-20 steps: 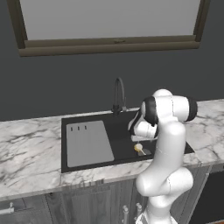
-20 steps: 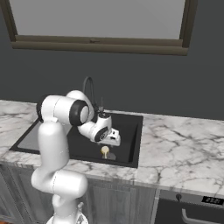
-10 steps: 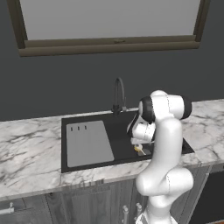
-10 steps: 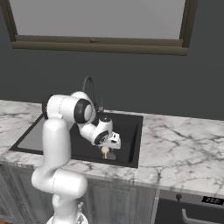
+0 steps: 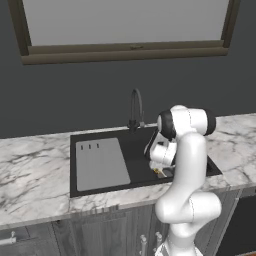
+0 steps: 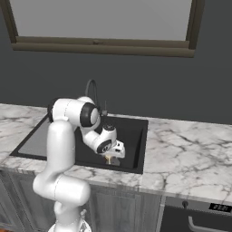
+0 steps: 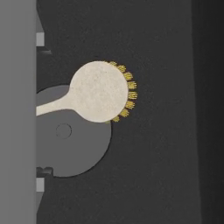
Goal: Pick up the soap dispenser and dish brush from the sink, and place them back in the cabinet, and close the cabinet doors.
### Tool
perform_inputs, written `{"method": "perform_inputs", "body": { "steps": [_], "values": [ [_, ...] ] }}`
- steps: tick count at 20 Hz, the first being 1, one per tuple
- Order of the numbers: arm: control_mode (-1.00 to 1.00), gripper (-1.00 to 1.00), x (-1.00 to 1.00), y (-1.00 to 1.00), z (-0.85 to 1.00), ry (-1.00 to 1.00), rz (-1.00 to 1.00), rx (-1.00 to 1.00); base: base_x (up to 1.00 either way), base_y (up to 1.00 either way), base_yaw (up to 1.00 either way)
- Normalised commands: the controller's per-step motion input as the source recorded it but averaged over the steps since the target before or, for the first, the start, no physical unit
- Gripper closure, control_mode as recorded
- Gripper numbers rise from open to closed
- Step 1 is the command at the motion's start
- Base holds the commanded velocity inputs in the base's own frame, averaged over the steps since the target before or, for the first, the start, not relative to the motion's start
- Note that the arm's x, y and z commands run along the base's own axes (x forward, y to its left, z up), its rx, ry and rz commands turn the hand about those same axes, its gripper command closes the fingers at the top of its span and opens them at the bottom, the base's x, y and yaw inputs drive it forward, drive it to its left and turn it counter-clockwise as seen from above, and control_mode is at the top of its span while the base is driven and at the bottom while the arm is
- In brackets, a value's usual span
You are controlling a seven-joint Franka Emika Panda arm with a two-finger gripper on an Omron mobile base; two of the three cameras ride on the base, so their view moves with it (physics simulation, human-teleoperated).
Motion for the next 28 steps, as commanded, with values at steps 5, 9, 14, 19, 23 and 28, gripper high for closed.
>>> {"method": "perform_inputs", "body": {
  "steps": [5, 9, 14, 19, 23, 28],
  "values": [
    [-1.00, -1.00, -0.09, 0.00, -0.24, 0.00, 0.00, 0.00, 0.00, 0.00, 0.00],
    [-1.00, -1.00, -0.01, 0.00, -0.15, 0.00, 0.00, 0.00, 0.00, 0.00, 0.00],
    [-1.00, -1.00, 0.00, 0.00, -0.15, 0.00, 0.00, 0.00, 0.00, 0.00, 0.00],
    [-1.00, -1.00, 0.00, 0.00, -0.16, 0.00, 0.00, 0.00, 0.00, 0.00, 0.00],
    [-1.00, -1.00, 0.00, 0.00, -0.15, 0.00, 0.00, 0.00, 0.00, 0.00, 0.00],
    [-1.00, -1.00, 0.00, 0.00, -0.09, 0.00, 0.00, 0.00, 0.00, 0.00, 0.00]
  ]
}}
